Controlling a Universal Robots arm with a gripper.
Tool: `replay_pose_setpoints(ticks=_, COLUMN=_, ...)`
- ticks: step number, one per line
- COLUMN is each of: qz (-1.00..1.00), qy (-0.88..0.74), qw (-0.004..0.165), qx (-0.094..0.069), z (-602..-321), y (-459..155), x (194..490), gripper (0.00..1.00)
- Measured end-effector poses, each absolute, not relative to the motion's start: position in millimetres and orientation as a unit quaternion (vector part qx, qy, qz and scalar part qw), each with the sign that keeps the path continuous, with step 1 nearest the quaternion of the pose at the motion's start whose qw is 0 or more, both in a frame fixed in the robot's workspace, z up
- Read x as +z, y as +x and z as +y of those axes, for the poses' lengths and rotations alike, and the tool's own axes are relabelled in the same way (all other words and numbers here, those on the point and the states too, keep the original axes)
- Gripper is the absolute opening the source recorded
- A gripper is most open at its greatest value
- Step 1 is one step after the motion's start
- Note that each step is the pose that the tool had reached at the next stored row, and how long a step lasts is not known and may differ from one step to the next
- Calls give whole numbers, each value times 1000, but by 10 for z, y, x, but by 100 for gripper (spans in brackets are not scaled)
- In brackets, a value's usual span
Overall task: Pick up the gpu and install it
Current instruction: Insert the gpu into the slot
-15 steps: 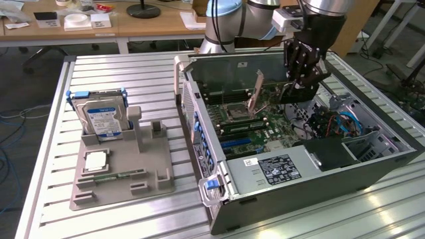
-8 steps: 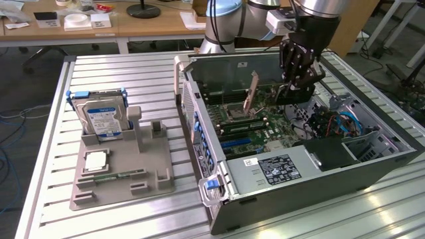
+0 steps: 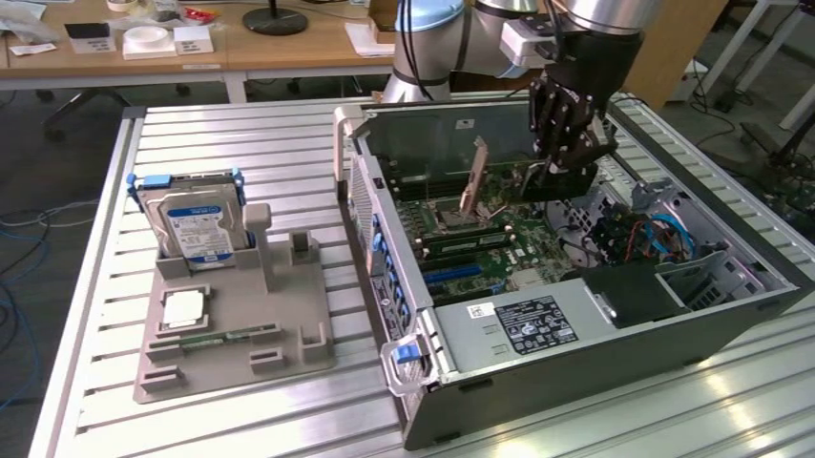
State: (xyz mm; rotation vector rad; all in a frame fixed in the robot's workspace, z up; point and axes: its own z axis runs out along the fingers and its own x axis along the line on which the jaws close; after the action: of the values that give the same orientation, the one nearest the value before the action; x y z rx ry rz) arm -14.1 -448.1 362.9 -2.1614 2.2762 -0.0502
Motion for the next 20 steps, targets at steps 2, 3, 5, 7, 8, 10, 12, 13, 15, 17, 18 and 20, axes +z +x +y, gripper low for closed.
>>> replay_pose_setpoints(ticks=2, qz=725, qy=-688, qw=1, qx=-16, z=-4478, y=-162, x=3623, gripper=27)
replay_pose_setpoints(ticks=3, qz=725, qy=-688, qw=1, qx=-16, z=-4477, y=-175, x=3614, gripper=27)
replay_pose_setpoints(ticks=5, qz=725, qy=-688, qw=1, qx=-16, z=-4477, y=-209, x=3587, gripper=27)
replay_pose_setpoints(ticks=7, qz=725, qy=-688, qw=1, qx=-16, z=-4477, y=-228, x=3562, gripper=27)
replay_pose_setpoints(ticks=8, qz=725, qy=-688, qw=1, qx=-16, z=-4477, y=-228, x=3559, gripper=27)
replay_pose_setpoints(ticks=10, qz=725, qy=-688, qw=1, qx=-16, z=-4478, y=-228, x=3560, gripper=27)
replay_pose_setpoints(ticks=12, qz=725, qy=-688, qw=2, qx=-16, z=-4477, y=-229, x=3556, gripper=27)
replay_pose_setpoints(ticks=13, qz=725, qy=-688, qw=2, qx=-15, z=-4477, y=-232, x=3551, gripper=27)
replay_pose_setpoints(ticks=15, qz=725, qy=-688, qw=3, qx=-14, z=-4477, y=-241, x=3541, gripper=27)
replay_pose_setpoints(ticks=17, qz=725, qy=-688, qw=3, qx=-14, z=-4477, y=-241, x=3540, gripper=27)
replay_pose_setpoints(ticks=18, qz=725, qy=-688, qw=3, qx=-14, z=-4477, y=-241, x=3539, gripper=27)
replay_pose_setpoints(ticks=20, qz=725, qy=-688, qw=3, qx=-14, z=-4477, y=-247, x=3536, gripper=27)
